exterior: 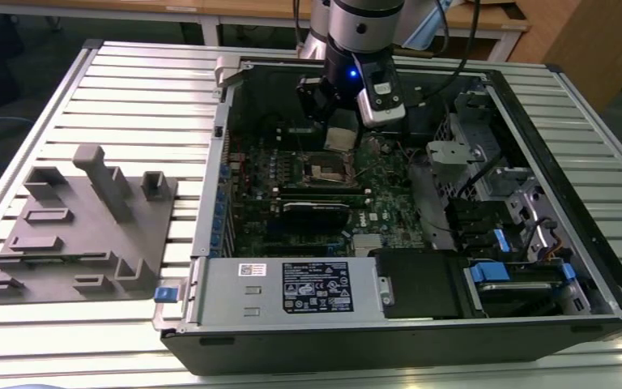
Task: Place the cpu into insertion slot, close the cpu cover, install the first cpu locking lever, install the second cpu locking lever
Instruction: 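Place the cpu into insertion slot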
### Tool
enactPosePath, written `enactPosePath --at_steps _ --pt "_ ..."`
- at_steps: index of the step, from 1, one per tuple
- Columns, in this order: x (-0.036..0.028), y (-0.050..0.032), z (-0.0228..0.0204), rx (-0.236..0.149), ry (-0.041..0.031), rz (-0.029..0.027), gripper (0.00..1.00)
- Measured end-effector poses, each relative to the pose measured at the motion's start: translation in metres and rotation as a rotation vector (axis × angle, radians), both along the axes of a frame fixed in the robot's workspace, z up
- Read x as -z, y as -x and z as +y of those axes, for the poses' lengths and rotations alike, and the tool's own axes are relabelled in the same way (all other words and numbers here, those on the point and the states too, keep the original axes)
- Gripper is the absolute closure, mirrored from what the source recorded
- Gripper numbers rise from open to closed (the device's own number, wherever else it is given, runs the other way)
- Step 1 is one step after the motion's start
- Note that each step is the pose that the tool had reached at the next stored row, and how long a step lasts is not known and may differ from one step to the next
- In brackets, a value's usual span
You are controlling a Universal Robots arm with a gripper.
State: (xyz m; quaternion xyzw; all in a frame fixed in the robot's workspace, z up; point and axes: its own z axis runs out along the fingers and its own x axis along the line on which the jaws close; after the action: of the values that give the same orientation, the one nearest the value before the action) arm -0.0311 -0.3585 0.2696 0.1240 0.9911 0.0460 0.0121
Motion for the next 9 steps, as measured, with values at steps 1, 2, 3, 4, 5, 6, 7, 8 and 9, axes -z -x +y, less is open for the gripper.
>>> enactPosePath --at_steps 1,2,3,4,5,6,7,8,9 --pt "0.0 0.0 0.0 0.0 0.0 0.0 0.46" --pt "0.0 0.0 0.0 0.001 0.0 0.0 0.46" --pt "0.0 0.0 0.0 0.002 0.0 0.0 0.46" --pt "0.0 0.0 0.0 0.004 0.0 0.0 0.46" --pt "0.0 0.0 0.0 0.006 0.0 0.0 0.46" --pt "0.0 0.0 0.0 0.008 -0.0001 0.0 0.46" --pt "0.0001 0.0 0.0 0.01 0.0 0.0 0.46" --pt "0.0 0.0 0.0 0.012 0.0 0.0 0.46" --pt "0.0 0.0 0.0 0.013 0.0 0.0 0.46"
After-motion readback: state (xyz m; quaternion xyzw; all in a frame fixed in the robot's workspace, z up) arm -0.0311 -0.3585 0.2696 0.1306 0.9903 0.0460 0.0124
